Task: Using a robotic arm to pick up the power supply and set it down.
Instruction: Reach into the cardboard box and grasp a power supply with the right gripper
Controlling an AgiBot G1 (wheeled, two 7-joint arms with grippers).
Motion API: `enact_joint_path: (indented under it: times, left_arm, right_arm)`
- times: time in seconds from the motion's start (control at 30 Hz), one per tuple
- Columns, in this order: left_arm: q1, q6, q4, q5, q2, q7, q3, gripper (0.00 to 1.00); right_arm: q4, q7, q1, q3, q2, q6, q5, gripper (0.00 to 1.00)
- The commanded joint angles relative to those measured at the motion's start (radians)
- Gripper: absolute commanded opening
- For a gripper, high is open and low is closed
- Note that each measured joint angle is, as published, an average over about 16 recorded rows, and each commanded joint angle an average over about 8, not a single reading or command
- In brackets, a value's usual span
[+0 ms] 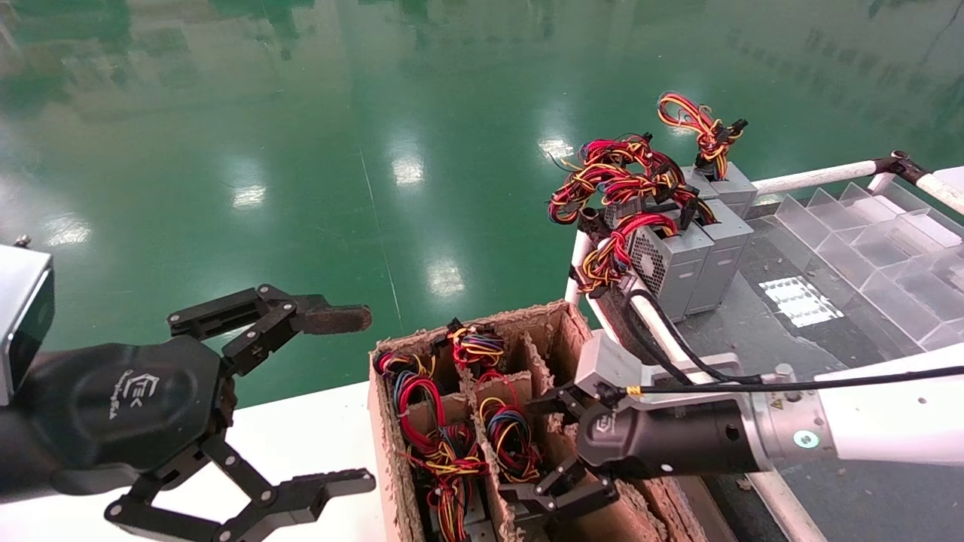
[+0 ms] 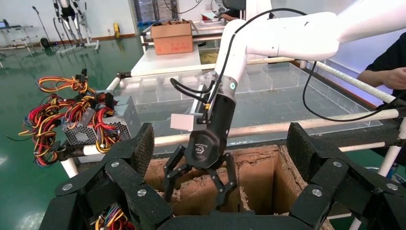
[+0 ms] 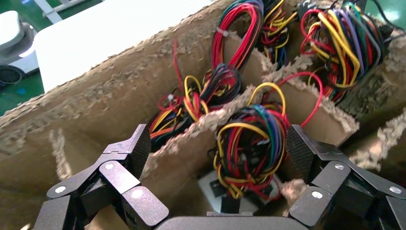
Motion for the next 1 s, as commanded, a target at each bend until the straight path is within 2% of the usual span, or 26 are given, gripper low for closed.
enact_joint_path:
  times: [0.03, 0.17, 1.0]
  left_arm:
    - [0.000, 0.000, 0.000, 0.000, 0.000, 0.000, 0.000, 1.00]
    - [0.000, 0.000, 0.000, 0.000, 0.000, 0.000, 0.000, 1.00]
    - [0.000, 0.000, 0.000, -0.001, 0.000, 0.000, 0.001, 1.00]
  right_arm:
    - [-0.019, -0.012, 0.002, -0.002, -0.014, 0.004, -0.003, 0.50]
    - [-0.055, -0.040, 0.007, -0.005, -0.034, 0.009, -0.008, 0.01]
    - [-0.290, -0.257, 0.039, -0.011, -0.107, 0.029, -0.035, 0.00]
